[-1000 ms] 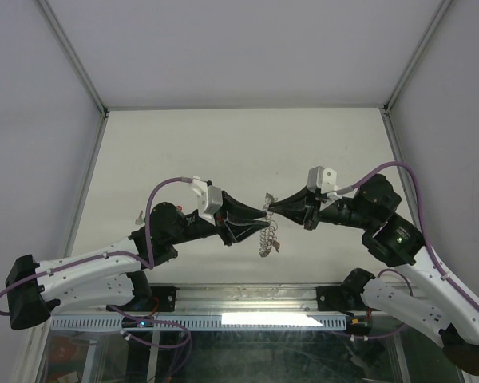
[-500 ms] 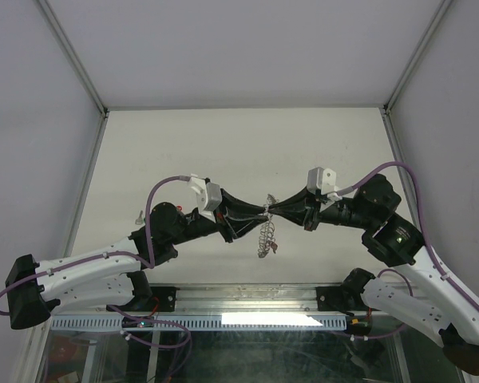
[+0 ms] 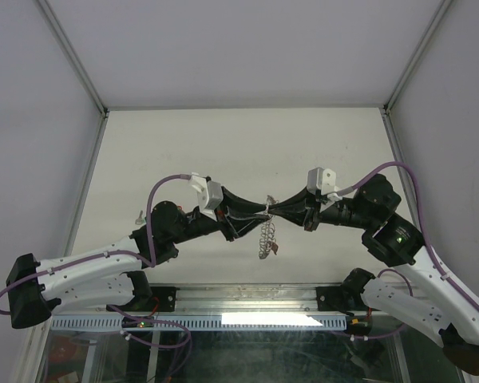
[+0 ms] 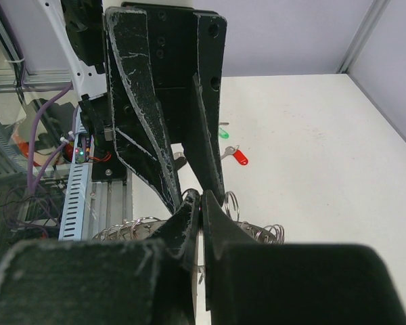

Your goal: Put the keys on the keyring

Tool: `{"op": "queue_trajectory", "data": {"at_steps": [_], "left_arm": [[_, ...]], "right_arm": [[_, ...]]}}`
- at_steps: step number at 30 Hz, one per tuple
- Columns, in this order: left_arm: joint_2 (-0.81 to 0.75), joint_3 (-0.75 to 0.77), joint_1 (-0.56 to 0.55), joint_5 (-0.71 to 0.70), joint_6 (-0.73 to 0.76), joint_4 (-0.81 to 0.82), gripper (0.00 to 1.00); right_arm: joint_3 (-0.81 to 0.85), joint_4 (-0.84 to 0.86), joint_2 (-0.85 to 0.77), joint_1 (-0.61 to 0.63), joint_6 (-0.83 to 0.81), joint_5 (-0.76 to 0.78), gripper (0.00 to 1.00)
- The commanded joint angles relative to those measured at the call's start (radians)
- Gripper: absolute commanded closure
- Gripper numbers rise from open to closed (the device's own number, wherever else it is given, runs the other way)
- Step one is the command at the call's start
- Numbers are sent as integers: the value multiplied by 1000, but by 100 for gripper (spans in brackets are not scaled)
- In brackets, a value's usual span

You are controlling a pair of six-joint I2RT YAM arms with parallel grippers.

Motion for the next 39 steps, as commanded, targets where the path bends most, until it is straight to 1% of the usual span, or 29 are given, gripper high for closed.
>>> {"op": "queue_trajectory", "data": {"at_steps": [1,5,11,12,21,23,28,39], "left_arm": [[4,47,-1,-10,-2,40,73],[12,53,-1,0,-3,39,82],[15,58,-1,9,4,22,99],[12,57,-1,7,6,15,100],[-28,38,-1,-5,29,-14,100],[-31,38,-1,-11,29,-17,98],[-34,44,-1,-12,37,-41,100],[-52,36,-1,-23,81,-61,100]], "right_arm": [[14,56,-9,-1,9,-26,100],[15,54,-9,-2,10,-25,100],[19,52,-13,-2,21,2,100],[19,51,-15,-2,24,9,100],[31,57,-16,-2,75,54,100],[29,61,-17,-2,87,69,100],[21,84,-25,-2,117,122,100],[19,105,-34,-2,198,163,100]]}}
